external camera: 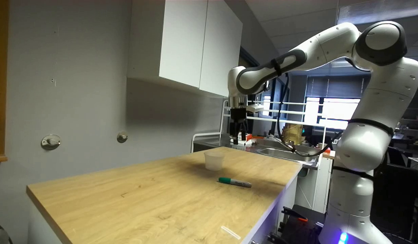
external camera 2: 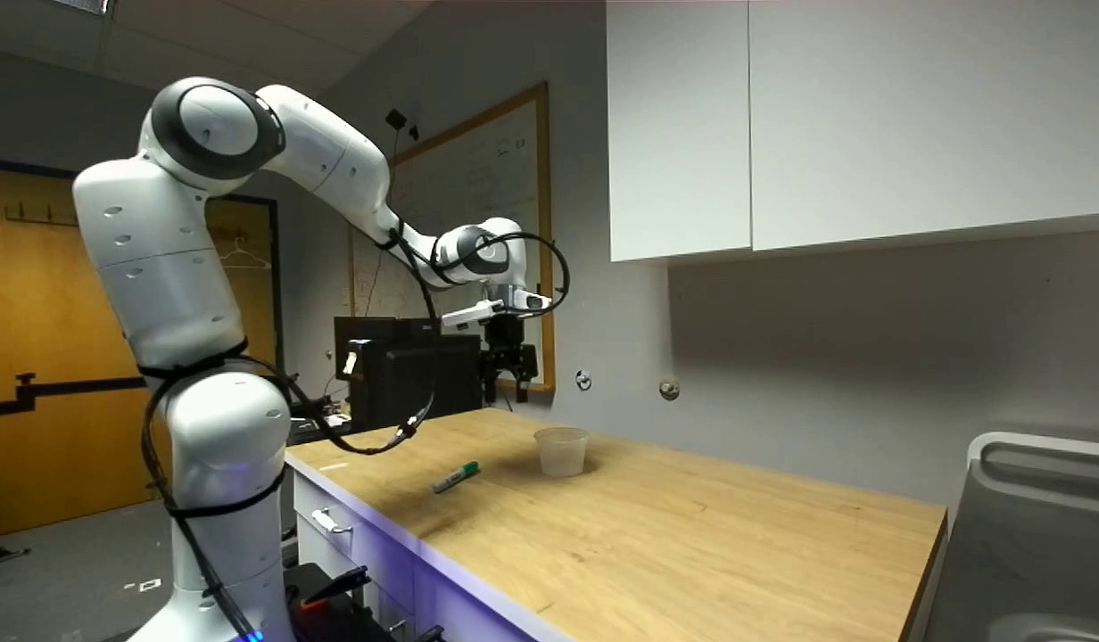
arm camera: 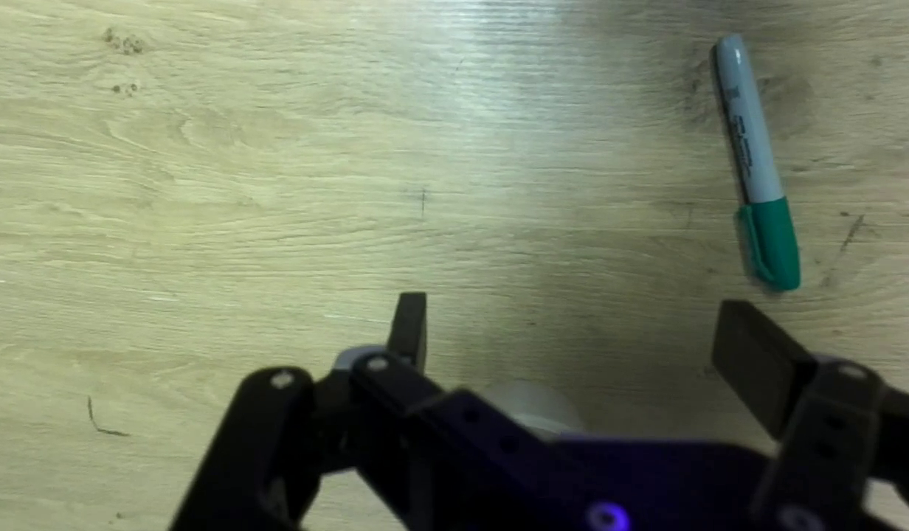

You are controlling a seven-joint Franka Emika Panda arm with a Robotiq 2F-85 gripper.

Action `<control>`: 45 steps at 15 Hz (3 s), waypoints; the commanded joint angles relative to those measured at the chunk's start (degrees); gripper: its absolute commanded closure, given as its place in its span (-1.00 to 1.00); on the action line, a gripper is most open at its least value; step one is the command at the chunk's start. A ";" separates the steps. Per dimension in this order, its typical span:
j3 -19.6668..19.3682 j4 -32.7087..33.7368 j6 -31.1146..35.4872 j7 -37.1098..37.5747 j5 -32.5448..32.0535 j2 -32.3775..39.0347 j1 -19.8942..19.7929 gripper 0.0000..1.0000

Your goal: Put the green pen in the clear bowl

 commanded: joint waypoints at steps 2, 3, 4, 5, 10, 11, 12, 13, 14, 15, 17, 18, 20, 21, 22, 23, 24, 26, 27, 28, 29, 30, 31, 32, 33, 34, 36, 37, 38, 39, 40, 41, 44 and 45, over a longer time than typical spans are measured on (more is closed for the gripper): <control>1.16 0.62 3.85 0.04 -0.43 5.00 1.93 -1.00; 1.41 0.78 4.71 -0.28 -0.34 6.17 2.39 -1.00; 1.66 0.92 5.69 -0.76 -0.11 7.44 2.92 -1.00; 1.89 1.02 6.79 -1.32 0.07 8.71 3.44 -1.00; 2.84 2.14 10.20 -2.59 1.47 14.99 5.48 -1.00; 2.94 2.48 10.25 -2.84 2.11 16.21 5.75 -1.00; 3.08 2.73 10.16 -3.02 2.69 17.21 5.97 -1.00; 3.20 2.87 9.95 -3.06 3.00 18.02 6.17 -1.00; 3.26 2.92 9.59 -3.49 3.57 18.72 6.29 -1.00; 3.30 2.83 9.32 -3.73 3.88 19.44 6.37 -1.00; 3.31 2.51 8.85 -4.52 4.62 20.66 6.40 -1.00; 3.26 2.46 8.54 -4.85 5.02 21.07 6.30 -1.00; 3.14 2.19 8.13 -5.77 6.47 21.61 6.03 -1.00; 3.10 1.98 7.88 -6.06 7.05 21.76 5.91 -1.00; 3.06 1.80 7.82 -6.11 7.33 21.82 5.84 -0.50; 3.01 1.68 7.70 -5.70 7.44 21.93 5.83 -0.46; 2.98 1.55 7.59 -5.20 7.30 21.97 5.83 -0.34; 2.97 1.76 6.84 -5.13 7.33 21.71 5.75 -0.01; 2.96 1.89 6.46 -4.90 7.24 21.61 5.76 0.13; 2.95 1.97 6.15 -4.77 7.11 21.54 5.77 0.30; 2.96 2.04 5.79 -4.59 6.87 21.43 5.83 0.43; 2.97 2.09 5.51 -4.47 6.71 21.33 5.85 0.57; 2.98 2.24 5.17 -4.26 6.50 21.32 5.90 0.74; 3.01 2.38 4.78 -4.08 6.33 21.32 5.95 0.88; 3.06 2.57 4.27 -3.43 5.91 21.24 6.08 0.94; 3.11 2.72 3.82 -3.04 5.75 21.15 6.18 0.85; 3.37 3.12 3.08 -0.83 4.50 20.39 6.73 0.84; 3.62 3.60 2.82 -0.08 4.03 20.15 7.10 0.84; 3.98 4.42 2.06 0.73 3.64 20.14 7.59 0.84; 4.54 5.65 0.81 0.75 3.46 20.37 8.21 0.84; 5.09 6.79 -0.61 0.22 3.49 20.50 8.77 0.84; 5.81 8.23 -1.85 -0.13 3.18 20.85 9.53 0.84; 7.51 11.33 -3.61 -0.74 1.35 20.57 11.38 0.83; 7.84 12.39 -3.42 -1.00 0.71 20.26 11.78 0.83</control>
